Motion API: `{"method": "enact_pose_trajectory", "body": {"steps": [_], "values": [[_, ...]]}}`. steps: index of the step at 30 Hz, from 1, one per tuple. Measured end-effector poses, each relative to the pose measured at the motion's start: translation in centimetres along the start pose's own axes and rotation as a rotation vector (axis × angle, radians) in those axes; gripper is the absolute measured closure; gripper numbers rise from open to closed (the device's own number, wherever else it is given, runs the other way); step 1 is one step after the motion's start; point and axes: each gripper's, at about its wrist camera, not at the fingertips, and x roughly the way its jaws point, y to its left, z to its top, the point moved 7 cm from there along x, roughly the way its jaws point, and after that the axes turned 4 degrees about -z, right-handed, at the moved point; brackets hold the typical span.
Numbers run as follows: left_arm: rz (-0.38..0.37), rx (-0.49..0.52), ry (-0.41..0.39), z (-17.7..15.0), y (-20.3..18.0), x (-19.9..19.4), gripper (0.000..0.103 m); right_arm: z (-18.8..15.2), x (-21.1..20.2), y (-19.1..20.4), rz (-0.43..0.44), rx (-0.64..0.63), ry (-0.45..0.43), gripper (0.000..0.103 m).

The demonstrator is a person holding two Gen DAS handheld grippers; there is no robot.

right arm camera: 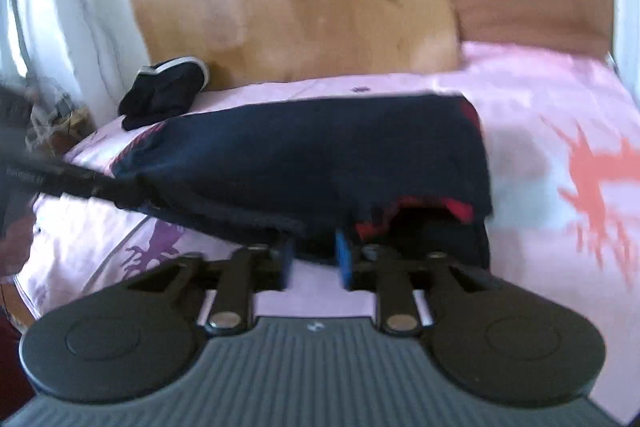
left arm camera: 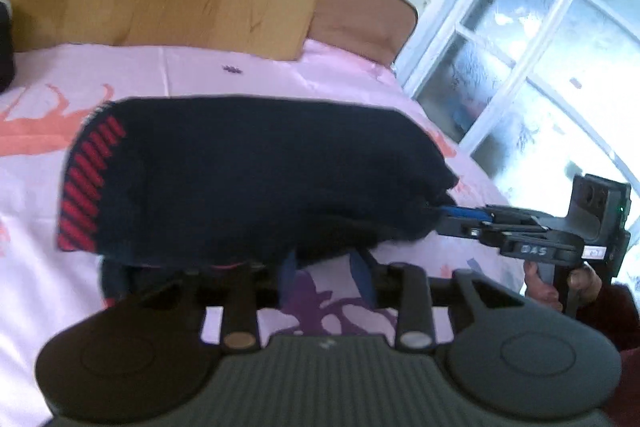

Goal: Fold small clothes

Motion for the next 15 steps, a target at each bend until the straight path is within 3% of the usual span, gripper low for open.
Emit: {"method": "enact_pose_trajectory", "body": {"steps": [3,7,11,13,15], "values": [[-0.003,-0.02,-0.124,2.2,0.4,-3.1,0.052,1.4,-2.3,-0.1,0.052,0.043,-0.095,0.065],[0.019,-0.062,-0.219,4.6,1.4,-4.1,0.05,4.3,-3.1,-0.9,0.057,0.11,-0.224,0.062],[0.165,-0.134,-0.161,4.9,4.1,-0.3,0.05,4.5,0.0,-1.7,-0.01,0.141,-0.202,0.06],[0.28,-0.162,-0.106,4.5,6.0,1.8,0.05,3.4,1.8,-2.5,-0.087,0.138,-0.16,0.057],[0.326,-0.183,-0.069,3.5,7.5,2.8,0.05,1.7,3.5,-4.0,-0.159,0.151,-0.102,0.056]]}}
